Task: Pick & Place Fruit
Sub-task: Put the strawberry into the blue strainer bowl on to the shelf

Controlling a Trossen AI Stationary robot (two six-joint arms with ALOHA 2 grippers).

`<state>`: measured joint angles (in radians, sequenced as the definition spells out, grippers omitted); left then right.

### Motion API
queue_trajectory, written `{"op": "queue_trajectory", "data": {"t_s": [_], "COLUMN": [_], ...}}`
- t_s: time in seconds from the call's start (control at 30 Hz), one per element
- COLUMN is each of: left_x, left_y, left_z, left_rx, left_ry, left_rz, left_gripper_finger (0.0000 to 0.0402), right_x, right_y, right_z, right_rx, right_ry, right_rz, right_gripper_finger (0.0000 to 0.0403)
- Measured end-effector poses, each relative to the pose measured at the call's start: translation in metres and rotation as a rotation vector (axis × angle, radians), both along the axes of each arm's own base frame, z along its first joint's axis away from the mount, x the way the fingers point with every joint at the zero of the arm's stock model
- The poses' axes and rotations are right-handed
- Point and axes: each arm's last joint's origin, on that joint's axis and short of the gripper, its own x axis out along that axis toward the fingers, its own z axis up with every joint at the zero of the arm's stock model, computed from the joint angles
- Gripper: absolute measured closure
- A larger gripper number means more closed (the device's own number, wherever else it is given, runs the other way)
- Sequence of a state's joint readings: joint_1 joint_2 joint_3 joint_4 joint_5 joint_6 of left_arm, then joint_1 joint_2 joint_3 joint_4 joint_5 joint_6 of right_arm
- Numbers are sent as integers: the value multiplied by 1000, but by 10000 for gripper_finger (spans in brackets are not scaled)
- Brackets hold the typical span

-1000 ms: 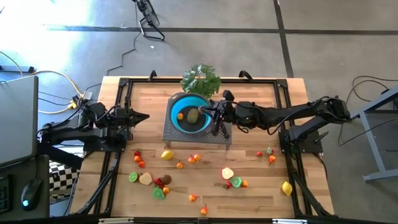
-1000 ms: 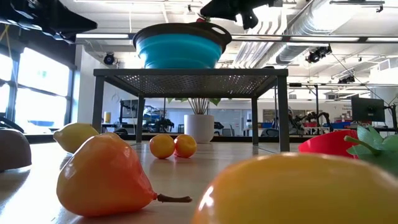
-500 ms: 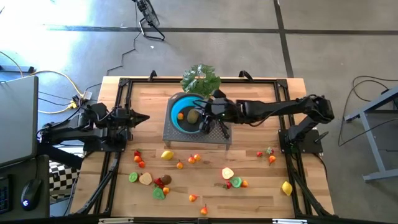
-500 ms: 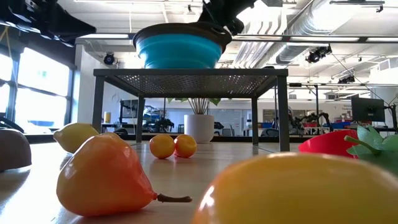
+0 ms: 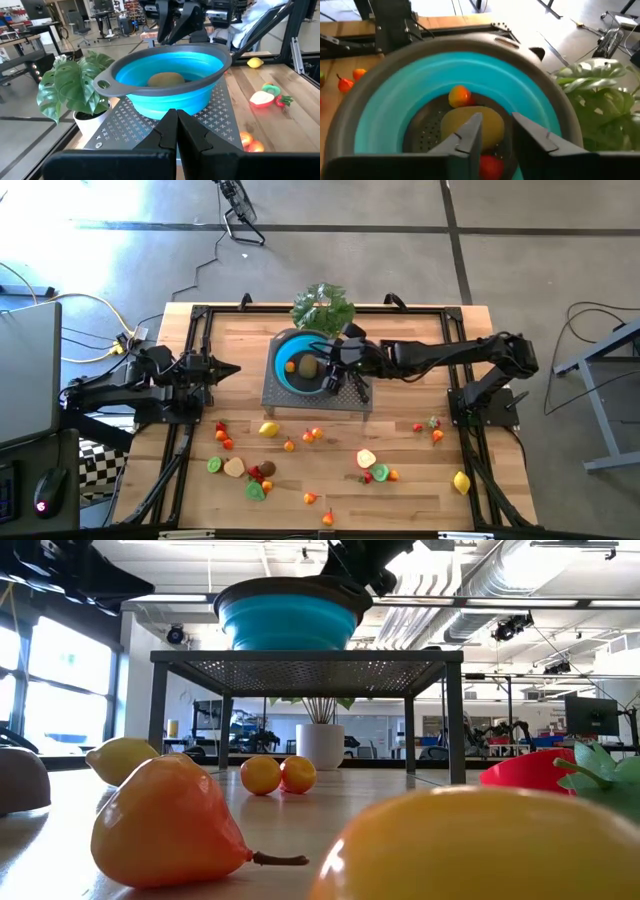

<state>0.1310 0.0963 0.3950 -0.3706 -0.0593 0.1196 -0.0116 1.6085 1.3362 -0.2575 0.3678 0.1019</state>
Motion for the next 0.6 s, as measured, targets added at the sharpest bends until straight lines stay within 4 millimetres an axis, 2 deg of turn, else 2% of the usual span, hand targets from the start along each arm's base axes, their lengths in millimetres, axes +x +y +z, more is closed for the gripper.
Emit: {"op": "queue_trajectory", "data": {"t_s": [0.1,0.2,0.37,0.6], "left_x": [0,0,0,0], "left_y": [0,0,0,0], "left_z": [0,0,-1,-2], "left_rx": [0,0,-1,-2], "left_ry": [0,0,5,25], "left_rz": [0,0,2,2], "left_gripper_finger": [402,402,402,402], "right_x": [-2,-9,-39,-85], "right_y": [1,8,25,42], "right_z": [2,13,42,72], "right_rx": [-11,-13,5,124], "right_ry": [2,-22,-48,-105], "right_rz": [14,32,113,121], "right_gripper_finger": [272,267,296,336]}}
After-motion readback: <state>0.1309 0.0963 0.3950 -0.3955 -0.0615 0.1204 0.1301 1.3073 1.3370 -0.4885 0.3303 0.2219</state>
